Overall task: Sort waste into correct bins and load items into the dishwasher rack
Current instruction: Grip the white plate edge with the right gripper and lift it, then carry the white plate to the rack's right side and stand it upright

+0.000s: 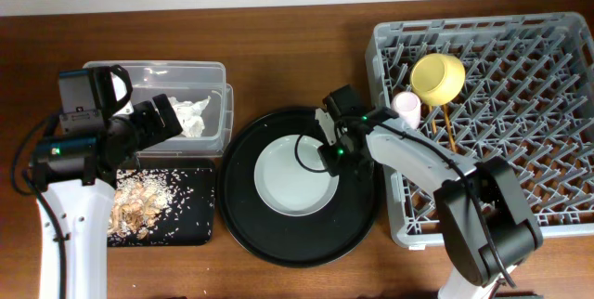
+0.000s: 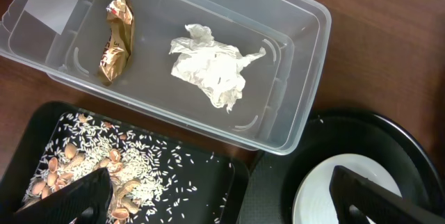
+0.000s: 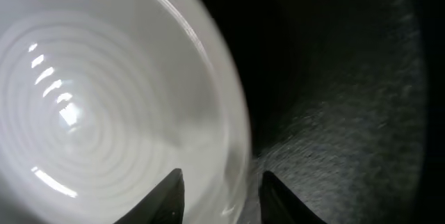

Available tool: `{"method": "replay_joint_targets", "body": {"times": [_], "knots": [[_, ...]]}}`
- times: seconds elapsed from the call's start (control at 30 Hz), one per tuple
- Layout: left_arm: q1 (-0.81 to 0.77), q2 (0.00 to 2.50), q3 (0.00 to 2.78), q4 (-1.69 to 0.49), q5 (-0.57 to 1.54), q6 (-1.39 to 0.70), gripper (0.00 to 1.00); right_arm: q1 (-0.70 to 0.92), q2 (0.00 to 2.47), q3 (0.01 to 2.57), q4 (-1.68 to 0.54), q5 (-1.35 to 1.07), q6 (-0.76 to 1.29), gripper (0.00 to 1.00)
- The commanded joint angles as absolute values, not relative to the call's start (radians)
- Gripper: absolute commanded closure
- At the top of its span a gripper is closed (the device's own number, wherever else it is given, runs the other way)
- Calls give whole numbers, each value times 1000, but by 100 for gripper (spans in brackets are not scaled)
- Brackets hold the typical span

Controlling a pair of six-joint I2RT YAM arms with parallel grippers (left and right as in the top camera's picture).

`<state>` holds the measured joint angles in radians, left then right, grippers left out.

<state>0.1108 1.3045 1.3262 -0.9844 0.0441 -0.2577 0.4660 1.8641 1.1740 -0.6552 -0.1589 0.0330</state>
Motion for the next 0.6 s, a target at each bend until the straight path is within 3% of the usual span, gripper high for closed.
{"method": "replay_joint_targets", "body": {"times": [0.0,0.07,0.23,0.27,0.43,0.5,0.57], "knots": [[114,1310,1328,-986,36,-260,1,472,1877,1147,-614,-100,34,64],[114,1310,1328,-986,36,-260,1,472,1898,1124,-580,-100,34,64],[114,1310,1328,-986,37,-260,1,471,1901,1141,-601,-101,34,82],[114,1310,1328,-986,36,-260,1,471,1894,1166,-627,-100,33,96],[114,1310,1328,-986,36,-260,1,459,1787,1414,-829,-54,-28,96],[114,1310,1328,-986,36,-260,1,443,1740,1546,-952,89,-30,96],[114,1310,1328,-986,36,-260,1,408,1681,1704,-1087,387,-30,96]]}}
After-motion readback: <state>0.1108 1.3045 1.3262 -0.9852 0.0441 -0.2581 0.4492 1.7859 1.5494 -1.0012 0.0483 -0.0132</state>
